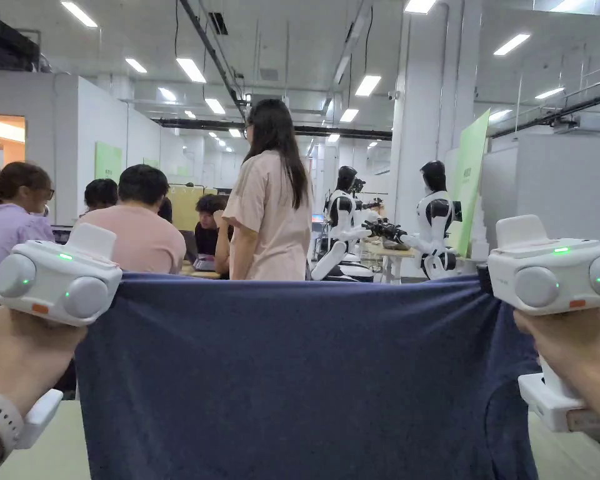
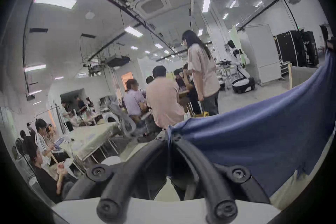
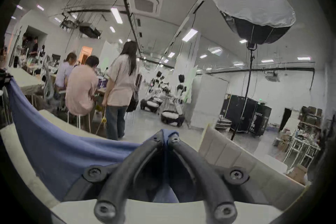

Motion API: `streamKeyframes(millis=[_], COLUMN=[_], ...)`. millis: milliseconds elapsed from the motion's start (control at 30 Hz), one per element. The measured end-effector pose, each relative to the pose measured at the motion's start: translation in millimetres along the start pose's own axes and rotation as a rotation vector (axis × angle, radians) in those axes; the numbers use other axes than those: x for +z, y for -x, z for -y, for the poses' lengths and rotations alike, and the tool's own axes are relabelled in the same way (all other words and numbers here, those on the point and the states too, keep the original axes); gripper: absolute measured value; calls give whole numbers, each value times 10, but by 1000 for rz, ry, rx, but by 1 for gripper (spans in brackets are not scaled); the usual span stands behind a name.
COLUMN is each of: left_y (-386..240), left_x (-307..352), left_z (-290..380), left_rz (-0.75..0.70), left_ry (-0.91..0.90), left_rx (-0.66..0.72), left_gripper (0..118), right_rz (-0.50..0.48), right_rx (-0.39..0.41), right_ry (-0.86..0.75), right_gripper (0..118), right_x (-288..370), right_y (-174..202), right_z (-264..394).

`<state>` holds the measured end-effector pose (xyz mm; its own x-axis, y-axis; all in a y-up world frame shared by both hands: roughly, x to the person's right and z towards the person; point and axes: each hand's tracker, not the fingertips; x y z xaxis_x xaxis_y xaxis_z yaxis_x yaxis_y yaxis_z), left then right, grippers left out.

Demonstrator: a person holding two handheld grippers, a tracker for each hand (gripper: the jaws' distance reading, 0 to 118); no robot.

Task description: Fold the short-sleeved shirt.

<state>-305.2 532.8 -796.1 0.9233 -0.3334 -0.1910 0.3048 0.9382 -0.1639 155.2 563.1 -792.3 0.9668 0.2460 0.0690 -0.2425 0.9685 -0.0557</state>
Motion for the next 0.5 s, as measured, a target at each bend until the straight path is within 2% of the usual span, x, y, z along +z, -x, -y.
streamKeyframes(millis=[100, 200, 333, 500], left_y=[92, 159, 141, 124], left_x=[-166, -313, -406, -542], left_z=[-324, -608, -795, -774], left_rz=[-20, -50, -119, -107], left_ry=[-21, -51, -104, -108], left_rx=[22, 18, -84, -74], left_gripper=[0, 0, 0, 0], right_rz=[-21, -10, 7, 15], right_rx=[-42, -28, -5, -25], right_ry=[-54, -90, -141, -150], right_gripper=[3, 3, 3, 3], right_x=[-147, -222, -286, -434], right_y=[-128, -151, -158, -212], right_z=[-251, -480, -666, -680])
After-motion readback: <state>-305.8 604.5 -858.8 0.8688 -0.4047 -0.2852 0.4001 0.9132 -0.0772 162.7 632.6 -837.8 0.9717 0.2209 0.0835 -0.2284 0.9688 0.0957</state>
